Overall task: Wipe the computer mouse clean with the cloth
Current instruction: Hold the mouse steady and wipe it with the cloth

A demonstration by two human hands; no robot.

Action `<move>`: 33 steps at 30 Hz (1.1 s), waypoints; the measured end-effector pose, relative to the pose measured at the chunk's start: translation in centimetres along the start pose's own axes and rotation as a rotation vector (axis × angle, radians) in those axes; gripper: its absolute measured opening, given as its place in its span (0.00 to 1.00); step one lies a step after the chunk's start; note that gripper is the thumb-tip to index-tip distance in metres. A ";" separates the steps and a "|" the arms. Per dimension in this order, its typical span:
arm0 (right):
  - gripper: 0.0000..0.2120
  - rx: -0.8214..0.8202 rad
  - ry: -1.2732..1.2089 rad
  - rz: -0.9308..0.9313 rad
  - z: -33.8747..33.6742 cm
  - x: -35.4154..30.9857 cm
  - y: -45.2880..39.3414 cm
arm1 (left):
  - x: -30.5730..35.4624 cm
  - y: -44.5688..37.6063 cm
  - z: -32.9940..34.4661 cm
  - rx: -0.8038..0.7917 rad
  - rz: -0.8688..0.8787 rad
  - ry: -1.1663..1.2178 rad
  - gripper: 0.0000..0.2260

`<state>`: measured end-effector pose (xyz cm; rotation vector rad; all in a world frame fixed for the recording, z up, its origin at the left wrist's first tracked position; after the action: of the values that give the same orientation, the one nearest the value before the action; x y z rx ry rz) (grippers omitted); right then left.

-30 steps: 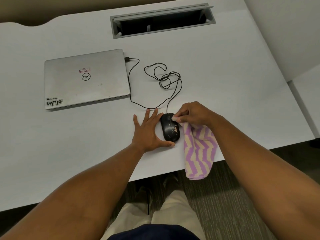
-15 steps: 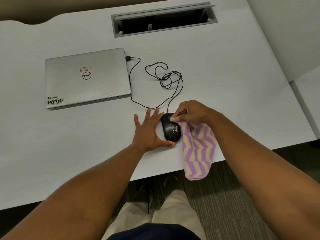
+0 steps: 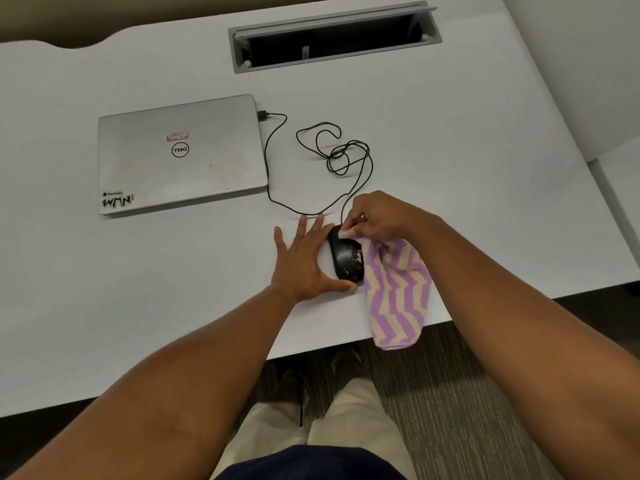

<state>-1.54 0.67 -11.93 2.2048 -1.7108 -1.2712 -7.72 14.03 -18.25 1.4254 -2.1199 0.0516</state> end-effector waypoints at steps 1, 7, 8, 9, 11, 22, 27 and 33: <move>0.08 0.025 0.006 -0.002 -0.1 -0.2 -0.1 | 0.0 0.0 0.0 0.002 0.002 0.002 0.58; 0.08 -0.056 0.054 0.032 1.2 -0.1 -0.3 | 0.0 0.1 -0.1 -0.001 0.004 0.006 0.58; 0.07 -0.096 0.062 0.040 1.3 0.0 -0.3 | 0.0 0.1 -0.1 -0.003 0.003 0.001 0.58; 0.07 -0.136 0.074 0.042 1.5 0.0 -0.3 | 0.1 0.1 -0.1 -0.005 0.001 -0.002 0.58; 0.06 -0.157 0.069 0.040 1.4 0.0 -0.5 | 0.0 0.1 -0.1 -0.009 -0.002 -0.002 0.58; 0.06 -0.182 0.093 0.072 2.0 -0.1 -0.8 | 0.1 0.2 -0.2 -0.012 -0.003 -0.018 0.58; 0.07 -0.171 0.085 0.053 1.4 -0.4 -0.9 | 0.2 0.1 -0.2 -0.014 -0.005 -0.011 0.58; 0.10 -0.022 0.183 -0.008 1.3 -1.8 -1.2 | 0.0 0.0 -0.1 0.004 0.004 0.014 0.58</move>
<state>-1.56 3.12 -12.45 2.2385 -1.6142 -1.0472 -7.73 14.06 -18.17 1.4186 -2.1128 0.0666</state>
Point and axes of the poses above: each hand's wrist, its own y-axis away from the middle knuckle, its own z-axis out of the palm, x = y × z, the point moved 8 cm from there along -y, towards the middle knuckle, and after that the axes turned 3 degrees about z, right-handed, at the moved point
